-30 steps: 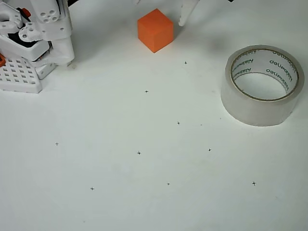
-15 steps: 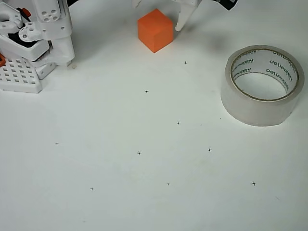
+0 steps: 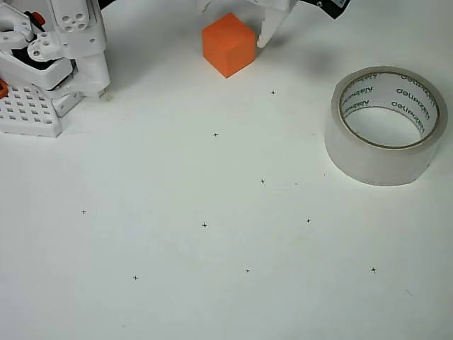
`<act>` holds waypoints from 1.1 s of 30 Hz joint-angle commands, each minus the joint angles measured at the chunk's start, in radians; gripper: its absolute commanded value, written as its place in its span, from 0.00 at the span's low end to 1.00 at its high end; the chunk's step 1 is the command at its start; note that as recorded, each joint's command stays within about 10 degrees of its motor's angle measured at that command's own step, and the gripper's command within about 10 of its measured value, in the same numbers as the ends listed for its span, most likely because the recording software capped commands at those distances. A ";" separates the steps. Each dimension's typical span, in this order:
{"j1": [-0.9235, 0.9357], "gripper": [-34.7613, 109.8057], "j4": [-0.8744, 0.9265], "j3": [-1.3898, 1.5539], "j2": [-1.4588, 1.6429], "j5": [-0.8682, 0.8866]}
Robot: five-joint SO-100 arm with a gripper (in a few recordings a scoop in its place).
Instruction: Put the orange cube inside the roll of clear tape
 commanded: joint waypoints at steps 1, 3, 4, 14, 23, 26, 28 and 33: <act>-0.009 0.56 -0.014 -0.031 0.020 0.021; -0.009 0.56 -0.014 -0.018 0.015 0.023; -0.009 0.56 -0.014 -0.011 0.015 0.025; -0.005 0.56 -0.014 0.041 0.015 0.026; 0.014 0.56 -0.041 0.107 0.020 0.026; 0.021 0.56 -0.052 0.130 0.023 0.023; 0.026 0.56 -0.052 0.140 0.031 0.021; 0.029 0.56 -0.052 0.178 0.061 0.026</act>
